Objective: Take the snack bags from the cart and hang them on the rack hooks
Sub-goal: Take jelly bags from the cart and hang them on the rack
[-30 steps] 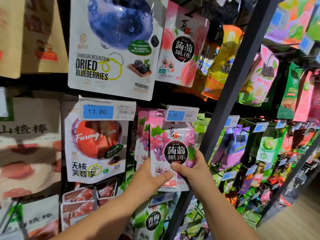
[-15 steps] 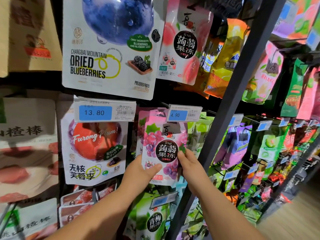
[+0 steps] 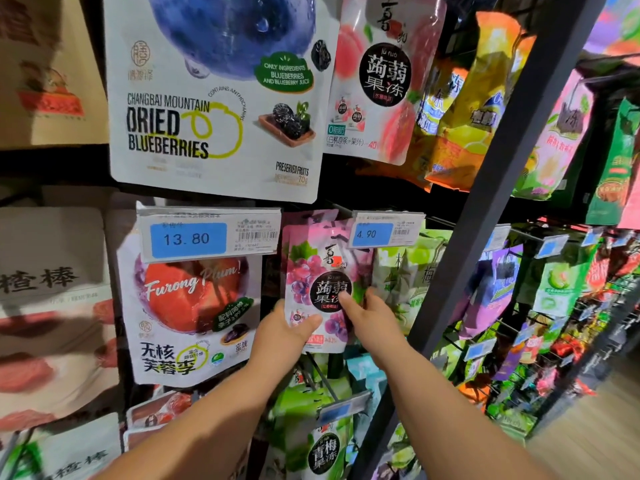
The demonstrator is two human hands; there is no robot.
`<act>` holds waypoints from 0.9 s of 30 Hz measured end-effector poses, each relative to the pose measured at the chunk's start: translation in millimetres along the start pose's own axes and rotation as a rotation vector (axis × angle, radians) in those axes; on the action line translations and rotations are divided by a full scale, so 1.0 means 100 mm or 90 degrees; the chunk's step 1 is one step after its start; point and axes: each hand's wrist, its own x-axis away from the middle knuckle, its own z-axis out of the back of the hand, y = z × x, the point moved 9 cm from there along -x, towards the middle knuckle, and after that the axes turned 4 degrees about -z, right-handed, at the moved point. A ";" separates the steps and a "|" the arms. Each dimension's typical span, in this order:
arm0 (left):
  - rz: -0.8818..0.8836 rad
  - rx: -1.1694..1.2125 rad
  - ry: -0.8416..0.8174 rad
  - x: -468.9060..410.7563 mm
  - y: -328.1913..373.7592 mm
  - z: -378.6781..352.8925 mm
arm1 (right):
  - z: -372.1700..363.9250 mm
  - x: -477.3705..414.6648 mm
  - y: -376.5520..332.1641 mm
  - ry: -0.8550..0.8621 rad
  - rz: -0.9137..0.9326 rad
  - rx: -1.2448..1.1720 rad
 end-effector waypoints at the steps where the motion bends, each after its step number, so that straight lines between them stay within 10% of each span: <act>1: 0.002 -0.011 0.004 -0.02 -0.03 0.01 | -0.01 -0.01 0.00 0.003 0.000 0.005; 18: 0.239 0.259 -0.102 0.60 -0.51 -0.53 | 0.30 0.83 0.50 0.018 0.026 -0.081; 27: 0.148 -0.073 -0.438 1.70 -0.93 -1.86 | 0.88 1.83 2.32 0.124 -0.192 -0.121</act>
